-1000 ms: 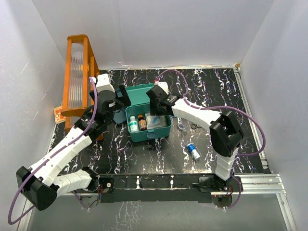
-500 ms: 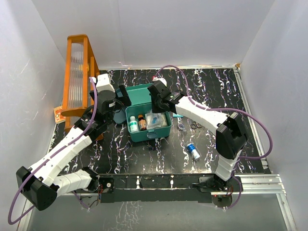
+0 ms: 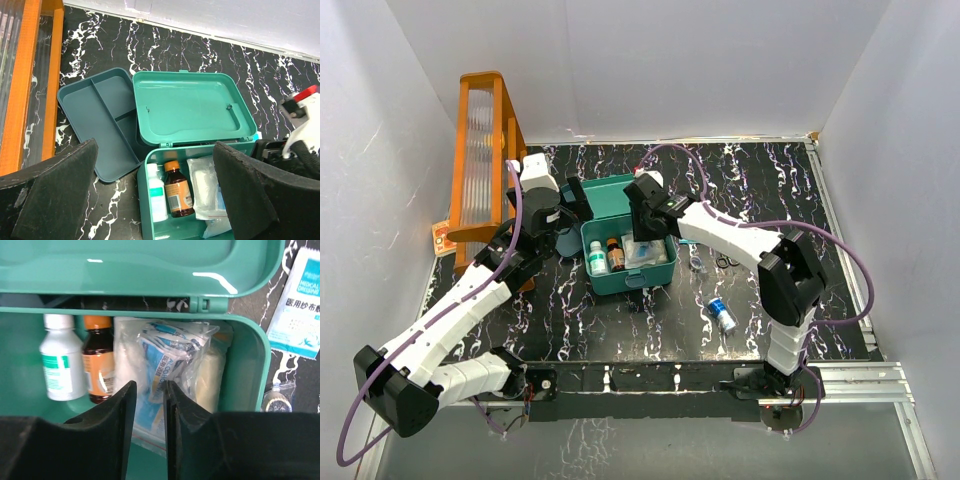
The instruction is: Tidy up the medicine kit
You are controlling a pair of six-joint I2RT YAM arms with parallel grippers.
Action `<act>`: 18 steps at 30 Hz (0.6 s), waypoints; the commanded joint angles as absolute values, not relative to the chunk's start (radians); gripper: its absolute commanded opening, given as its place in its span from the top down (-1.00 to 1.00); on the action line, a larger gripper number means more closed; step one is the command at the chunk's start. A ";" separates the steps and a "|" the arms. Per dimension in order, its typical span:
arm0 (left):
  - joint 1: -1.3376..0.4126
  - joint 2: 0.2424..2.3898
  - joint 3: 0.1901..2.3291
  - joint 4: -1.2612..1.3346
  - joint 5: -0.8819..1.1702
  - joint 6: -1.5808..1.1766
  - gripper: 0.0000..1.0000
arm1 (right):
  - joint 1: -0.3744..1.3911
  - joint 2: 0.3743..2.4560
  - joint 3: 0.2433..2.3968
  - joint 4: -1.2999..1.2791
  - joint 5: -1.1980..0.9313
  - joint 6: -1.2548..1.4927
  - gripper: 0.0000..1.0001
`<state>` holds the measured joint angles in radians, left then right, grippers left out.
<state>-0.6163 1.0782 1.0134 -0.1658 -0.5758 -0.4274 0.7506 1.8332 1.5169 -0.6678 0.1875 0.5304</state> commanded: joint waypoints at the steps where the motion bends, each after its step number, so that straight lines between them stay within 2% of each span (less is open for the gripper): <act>1: -0.611 1.080 1.006 -0.167 -0.575 -0.422 -0.97 | 0.747 1.854 1.500 -0.682 0.241 0.542 0.44; 7: -0.611 1.084 1.005 -0.167 -0.574 -0.422 -0.97 | 0.746 1.880 1.497 -0.688 0.245 0.540 0.41; 14: -0.611 1.087 1.004 -0.169 -0.571 -0.421 -0.97 | 0.746 1.878 1.521 -0.695 0.241 0.538 0.13; 18: -0.610 1.089 1.006 -0.167 -0.569 -0.420 -0.97 | 0.746 1.859 1.548 -0.695 0.223 0.538 0.11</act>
<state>-0.6163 1.0908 1.0115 -0.1661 -0.5659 -0.4271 0.7506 1.8683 1.4960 -0.6895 0.2214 0.5320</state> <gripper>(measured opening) 0.985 0.443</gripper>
